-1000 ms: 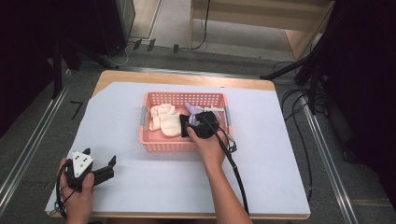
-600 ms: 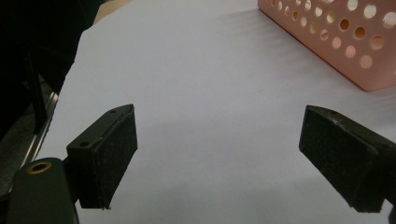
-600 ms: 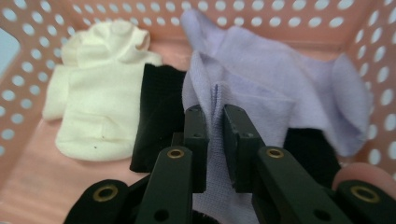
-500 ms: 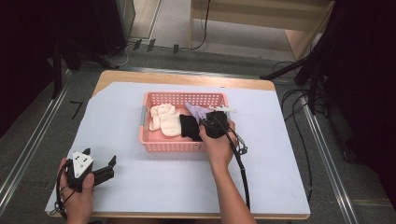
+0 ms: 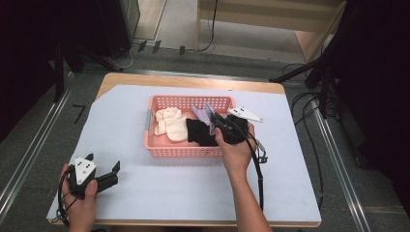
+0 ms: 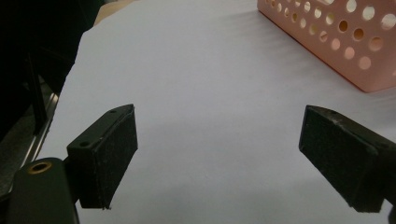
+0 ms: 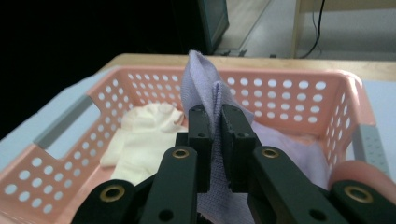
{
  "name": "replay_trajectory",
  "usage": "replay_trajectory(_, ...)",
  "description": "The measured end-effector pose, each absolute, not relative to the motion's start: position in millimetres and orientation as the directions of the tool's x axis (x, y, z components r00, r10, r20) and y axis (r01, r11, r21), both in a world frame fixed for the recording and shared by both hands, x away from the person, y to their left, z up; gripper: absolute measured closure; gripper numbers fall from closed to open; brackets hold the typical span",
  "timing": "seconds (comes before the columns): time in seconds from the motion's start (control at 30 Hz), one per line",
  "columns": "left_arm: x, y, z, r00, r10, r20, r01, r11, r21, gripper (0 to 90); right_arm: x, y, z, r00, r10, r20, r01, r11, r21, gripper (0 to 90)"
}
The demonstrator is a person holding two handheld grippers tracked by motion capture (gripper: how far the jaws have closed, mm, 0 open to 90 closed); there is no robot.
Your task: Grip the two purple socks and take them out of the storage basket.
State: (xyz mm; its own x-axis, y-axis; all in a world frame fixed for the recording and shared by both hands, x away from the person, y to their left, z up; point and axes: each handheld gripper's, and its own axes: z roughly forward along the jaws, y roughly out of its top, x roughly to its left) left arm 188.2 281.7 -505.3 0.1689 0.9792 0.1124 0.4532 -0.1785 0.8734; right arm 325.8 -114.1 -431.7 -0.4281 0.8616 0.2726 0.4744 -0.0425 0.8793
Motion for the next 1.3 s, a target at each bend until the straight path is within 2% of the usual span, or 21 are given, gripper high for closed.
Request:
replay_trajectory(0.2,188,282,-505,0.17,0.979,0.112,0.451,-0.178,0.875,12.9,321,-133,-423,-0.418,0.863,0.284,0.408,-0.101,0.908,83.3)
replay_trajectory(0.43,188,282,-505,0.169,0.979,0.109,0.451,-0.176,0.875,12.9,316,-180,-414,-0.336,0.895,0.294,0.351,-0.171,0.921,83.3)
replay_trajectory(0.67,187,282,-505,0.168,0.98,0.109,0.449,-0.175,0.876,13.0,312,-215,-430,-0.26,0.921,0.289,0.37,-0.182,0.911,83.2)
replay_trajectory(0.87,187,282,-505,0.165,0.98,0.112,0.445,-0.176,0.878,13.0,309,-253,-463,-0.143,0.94,0.309,0.445,-0.218,0.869,82.7)
replay_trajectory(0.93,187,282,-505,0.164,0.98,0.112,0.445,-0.175,0.878,13.0,309,-257,-467,-0.119,0.943,0.311,0.455,-0.227,0.861,81.0)
replay_trajectory(0.97,187,282,-505,0.163,0.98,0.11,0.445,-0.173,0.879,13.0,309,-264,-471,-0.079,0.948,0.309,0.461,-0.24,0.854,73.5)
replay_trajectory(1.03,187,282,-505,0.164,0.98,0.113,0.447,-0.176,0.877,13.0,308,-264,-471,-0.076,0.947,0.312,0.446,-0.248,0.86,65.2)
replay_trajectory(1.07,187,282,-505,0.164,0.98,0.113,0.447,-0.176,0.877,13.0,308,-264,-471,-0.076,0.947,0.312,0.446,-0.248,0.86,65.2)
replay_trajectory(1.1,187,282,-505,0.165,0.98,0.113,0.447,-0.177,0.877,13.0,308,-258,-469,-0.085,0.944,0.318,0.436,-0.251,0.864,58.3)
replay_trajectory(1.3,187,283,-505,0.164,0.98,0.113,0.448,-0.177,0.876,13.0,313,-223,-455,-0.179,0.94,0.29,0.431,-0.19,0.882,56.7)
